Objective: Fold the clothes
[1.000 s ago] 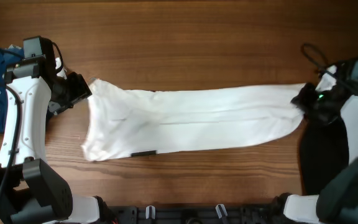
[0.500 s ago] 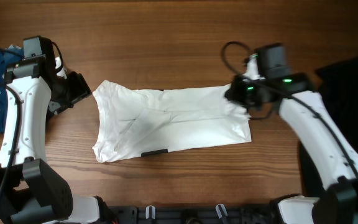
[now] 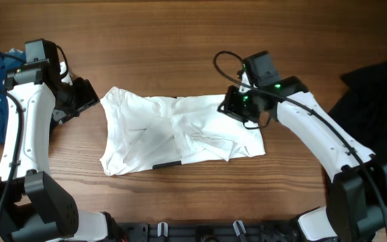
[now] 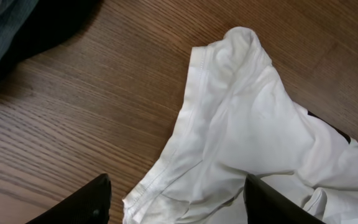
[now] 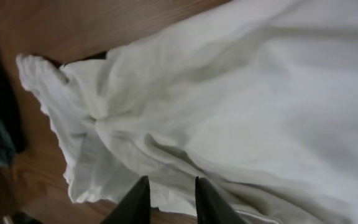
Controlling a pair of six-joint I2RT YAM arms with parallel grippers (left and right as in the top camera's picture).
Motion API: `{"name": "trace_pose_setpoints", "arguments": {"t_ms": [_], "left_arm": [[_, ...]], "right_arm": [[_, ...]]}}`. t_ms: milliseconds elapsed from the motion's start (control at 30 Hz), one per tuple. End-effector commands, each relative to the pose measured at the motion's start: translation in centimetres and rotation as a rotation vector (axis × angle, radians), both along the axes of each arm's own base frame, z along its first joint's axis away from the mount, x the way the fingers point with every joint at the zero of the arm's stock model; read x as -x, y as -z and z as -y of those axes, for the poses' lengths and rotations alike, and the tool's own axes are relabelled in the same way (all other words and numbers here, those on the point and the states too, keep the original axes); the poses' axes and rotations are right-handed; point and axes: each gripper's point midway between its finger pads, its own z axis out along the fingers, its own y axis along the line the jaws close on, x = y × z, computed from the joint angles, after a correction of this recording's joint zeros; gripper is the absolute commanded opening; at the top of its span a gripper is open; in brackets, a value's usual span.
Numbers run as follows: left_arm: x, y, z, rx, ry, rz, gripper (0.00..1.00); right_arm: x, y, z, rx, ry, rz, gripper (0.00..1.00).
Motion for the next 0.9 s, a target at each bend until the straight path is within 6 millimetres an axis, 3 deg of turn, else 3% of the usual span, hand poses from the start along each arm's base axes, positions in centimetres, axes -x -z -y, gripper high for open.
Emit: {"name": "trace_pose_setpoints", "arguments": {"t_ms": [0, 67, 167, 267, 333, 400, 500, 567, 733, 833, 867], "left_arm": [[0.2, 0.0, 0.4, 0.008, 0.028, 0.001, 0.68], [0.3, 0.0, 0.5, 0.009, 0.028, -0.003, 0.68], [0.4, 0.1, 0.5, 0.01, 0.028, -0.007, 0.68], [0.3, 0.1, 0.5, 0.01, 0.027, -0.006, 0.68], [0.3, 0.1, 0.5, 0.01, 0.027, -0.006, 0.68], [0.3, 0.1, 0.5, 0.01, 0.027, -0.006, 0.68], [0.3, 0.0, 0.5, 0.01, 0.028, -0.005, 0.68], [0.3, 0.0, 0.5, 0.01, 0.028, -0.005, 0.68], [0.2, 0.0, 0.4, 0.008, 0.028, 0.001, 0.68], [0.1, 0.0, 0.4, 0.008, 0.028, 0.002, 0.69], [0.1, 0.0, 0.4, 0.008, 0.028, 0.003, 0.69]], "right_arm": [[1.7, 2.7, 0.3, 0.068, 0.058, -0.133, 0.31], [3.5, 5.8, 0.2, 0.095, 0.089, -0.257, 0.33], [5.5, 7.2, -1.7, -0.006, 0.002, -0.372, 0.28], [8.6, 3.9, -7.5, -0.3, -0.325, -0.343, 0.25], [9.7, 1.2, -10.4, -0.453, -0.48, -0.258, 0.24], [8.7, 0.1, -11.3, -0.459, -0.519, -0.148, 0.24], [3.2, 0.6, -10.1, -0.285, -0.347, 0.026, 0.58], [0.0, 1.8, -8.8, -0.18, -0.127, 0.045, 0.59], [-0.7, 3.7, -9.4, -0.102, 0.062, 0.013, 0.57], [-2.3, 2.3, -11.5, -0.121, -0.177, 0.24, 0.52], [-2.5, 1.0, -12.2, -0.118, -0.334, 0.343, 0.52]]}}
